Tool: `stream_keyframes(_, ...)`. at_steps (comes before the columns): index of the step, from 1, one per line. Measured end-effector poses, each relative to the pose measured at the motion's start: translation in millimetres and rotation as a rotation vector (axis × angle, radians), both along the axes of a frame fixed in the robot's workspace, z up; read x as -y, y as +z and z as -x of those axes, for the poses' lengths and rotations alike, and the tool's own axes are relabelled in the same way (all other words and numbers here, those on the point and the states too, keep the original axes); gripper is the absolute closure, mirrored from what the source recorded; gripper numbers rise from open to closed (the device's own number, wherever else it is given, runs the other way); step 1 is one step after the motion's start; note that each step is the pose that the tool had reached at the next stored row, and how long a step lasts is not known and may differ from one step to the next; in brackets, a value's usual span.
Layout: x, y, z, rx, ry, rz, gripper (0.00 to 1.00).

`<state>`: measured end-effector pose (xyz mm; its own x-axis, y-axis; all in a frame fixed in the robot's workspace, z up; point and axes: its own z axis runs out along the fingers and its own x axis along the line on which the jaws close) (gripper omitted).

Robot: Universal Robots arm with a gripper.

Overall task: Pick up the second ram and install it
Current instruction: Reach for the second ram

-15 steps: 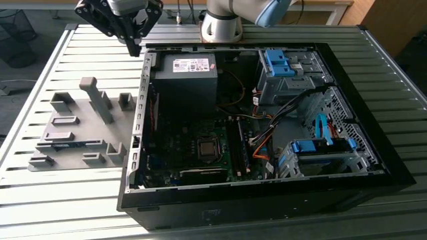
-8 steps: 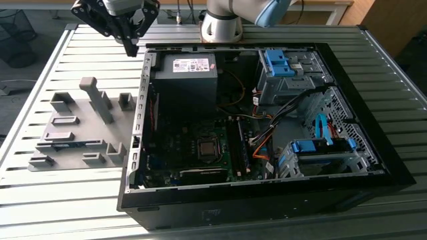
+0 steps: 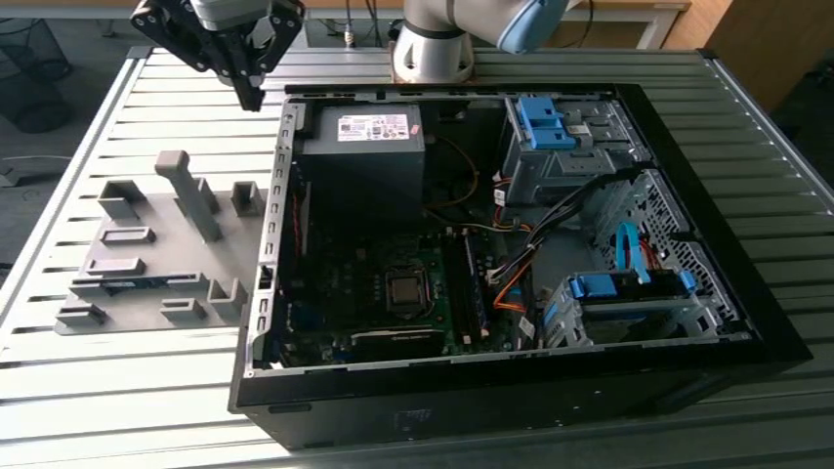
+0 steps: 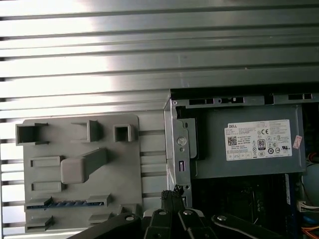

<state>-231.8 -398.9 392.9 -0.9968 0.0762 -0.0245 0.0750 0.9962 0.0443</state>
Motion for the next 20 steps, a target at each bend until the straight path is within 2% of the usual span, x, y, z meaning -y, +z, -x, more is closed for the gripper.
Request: stream_keyframes(20, 0.0, -0.1, 14.1, 0.0000, 0.000, 0.0000, 0.89)
